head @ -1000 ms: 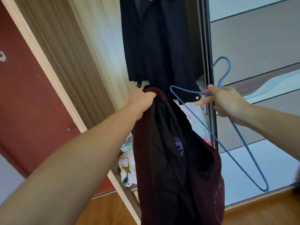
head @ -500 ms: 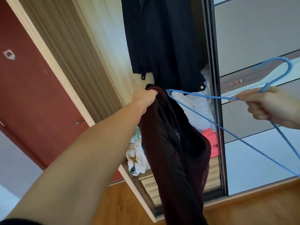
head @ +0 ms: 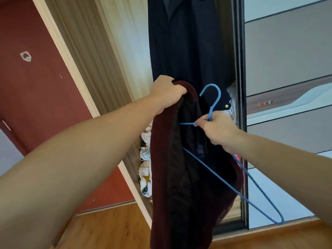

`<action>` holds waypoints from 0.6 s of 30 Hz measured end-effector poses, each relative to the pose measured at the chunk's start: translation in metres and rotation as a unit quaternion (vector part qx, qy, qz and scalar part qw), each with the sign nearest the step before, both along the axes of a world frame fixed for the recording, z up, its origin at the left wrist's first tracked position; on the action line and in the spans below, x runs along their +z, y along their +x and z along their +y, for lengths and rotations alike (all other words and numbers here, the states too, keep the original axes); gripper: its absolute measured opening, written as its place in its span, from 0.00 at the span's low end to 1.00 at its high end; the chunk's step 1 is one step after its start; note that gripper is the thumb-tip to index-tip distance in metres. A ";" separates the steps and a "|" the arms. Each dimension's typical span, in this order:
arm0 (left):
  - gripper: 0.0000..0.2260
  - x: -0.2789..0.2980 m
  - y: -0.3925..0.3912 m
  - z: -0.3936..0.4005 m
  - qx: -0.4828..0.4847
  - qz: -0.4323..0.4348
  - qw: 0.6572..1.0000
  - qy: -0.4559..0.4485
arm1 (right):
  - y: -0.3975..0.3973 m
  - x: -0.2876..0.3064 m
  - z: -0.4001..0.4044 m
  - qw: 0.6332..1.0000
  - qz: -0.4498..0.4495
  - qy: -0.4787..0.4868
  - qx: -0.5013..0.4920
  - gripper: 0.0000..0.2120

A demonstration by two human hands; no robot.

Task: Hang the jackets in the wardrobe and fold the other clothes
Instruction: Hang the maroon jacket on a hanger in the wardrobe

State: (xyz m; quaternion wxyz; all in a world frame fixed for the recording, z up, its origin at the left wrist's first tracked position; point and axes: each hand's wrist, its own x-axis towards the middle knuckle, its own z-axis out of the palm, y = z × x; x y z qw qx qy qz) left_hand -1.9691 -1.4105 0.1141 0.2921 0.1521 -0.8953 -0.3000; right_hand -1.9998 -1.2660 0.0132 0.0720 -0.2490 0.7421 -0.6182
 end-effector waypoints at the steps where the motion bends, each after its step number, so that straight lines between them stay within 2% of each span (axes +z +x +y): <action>1: 0.08 0.007 0.006 -0.003 0.001 -0.003 1.000 -0.016 | 0.002 0.006 -0.005 1.000 0.010 -0.022 -0.015 0.10; 4: 0.09 0.020 0.024 -0.025 0.014 -0.042 0.996 -0.083 | -0.002 0.028 -0.001 0.996 0.042 -0.069 -0.033 0.10; 8: 0.09 0.022 0.036 -0.036 -0.002 -0.049 0.982 -0.185 | 0.000 0.047 0.002 0.990 0.092 -0.109 -0.014 0.10; 11: 0.06 0.027 0.037 -0.036 -0.071 -0.090 0.980 -0.163 | -0.001 0.048 0.001 0.987 0.090 -0.129 -0.016 0.12; 14: 0.09 0.030 0.034 -0.035 -0.128 -0.112 0.974 -0.152 | -0.007 0.049 0.007 0.986 0.073 -0.145 -0.026 0.11; 18: 0.20 0.024 0.022 -0.016 -0.132 -0.169 0.944 -0.249 | -0.022 0.040 0.018 0.985 0.033 -0.158 -0.054 0.09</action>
